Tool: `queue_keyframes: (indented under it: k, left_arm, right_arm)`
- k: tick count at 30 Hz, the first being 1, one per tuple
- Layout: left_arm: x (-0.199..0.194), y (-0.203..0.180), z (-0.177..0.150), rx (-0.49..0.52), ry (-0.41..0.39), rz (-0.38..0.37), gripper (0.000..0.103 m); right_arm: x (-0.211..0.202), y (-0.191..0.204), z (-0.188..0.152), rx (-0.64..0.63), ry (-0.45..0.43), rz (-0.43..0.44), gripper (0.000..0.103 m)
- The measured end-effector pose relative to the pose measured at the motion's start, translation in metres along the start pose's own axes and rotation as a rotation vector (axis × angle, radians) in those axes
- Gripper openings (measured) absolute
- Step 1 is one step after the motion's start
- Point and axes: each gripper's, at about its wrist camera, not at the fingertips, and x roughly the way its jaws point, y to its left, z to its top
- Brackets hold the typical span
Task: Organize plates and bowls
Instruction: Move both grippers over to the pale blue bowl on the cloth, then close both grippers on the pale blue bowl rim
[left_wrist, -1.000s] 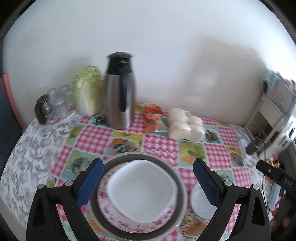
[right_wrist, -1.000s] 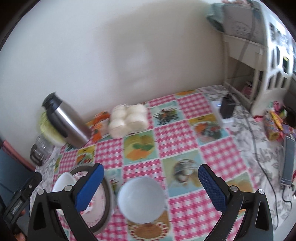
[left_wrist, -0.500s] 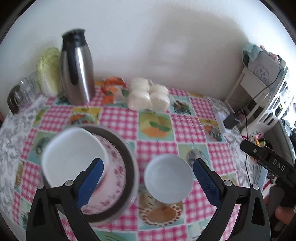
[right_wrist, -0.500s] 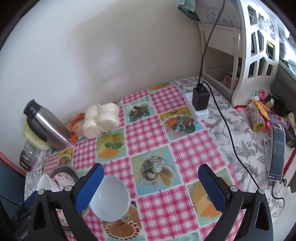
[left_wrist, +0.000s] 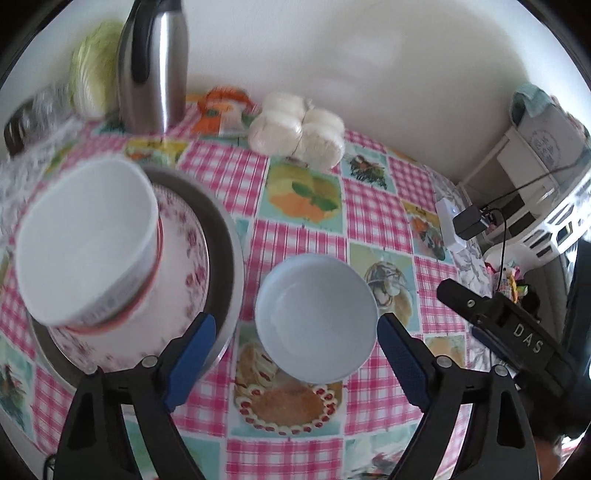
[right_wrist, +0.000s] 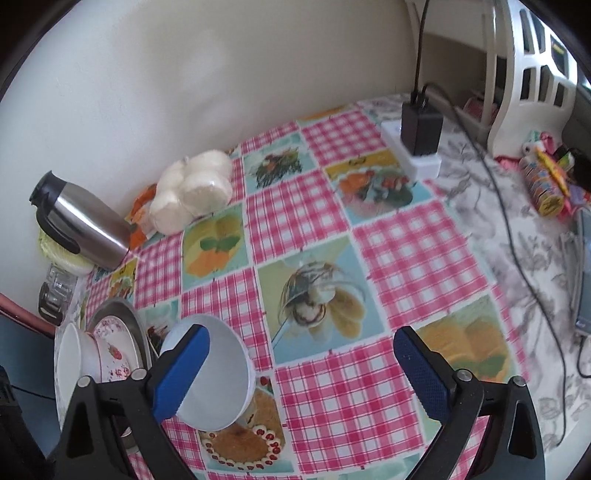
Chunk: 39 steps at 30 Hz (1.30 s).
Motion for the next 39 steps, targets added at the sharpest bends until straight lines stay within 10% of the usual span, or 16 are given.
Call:
queue_keyframes:
  k: [15,39]
  left_arm:
    - [0.018,0.013,-0.01,-0.126,0.075,-0.024,0.075]
    - [0.043,0.023,-0.016,-0.209,0.154,-0.025,0.059]
  right_arm:
    - [0.037,0.021,-0.015,-0.058,0.102,0.004,0.082]
    - [0.071,0.033,-0.03,-0.048,0.195,0.089,0.02]
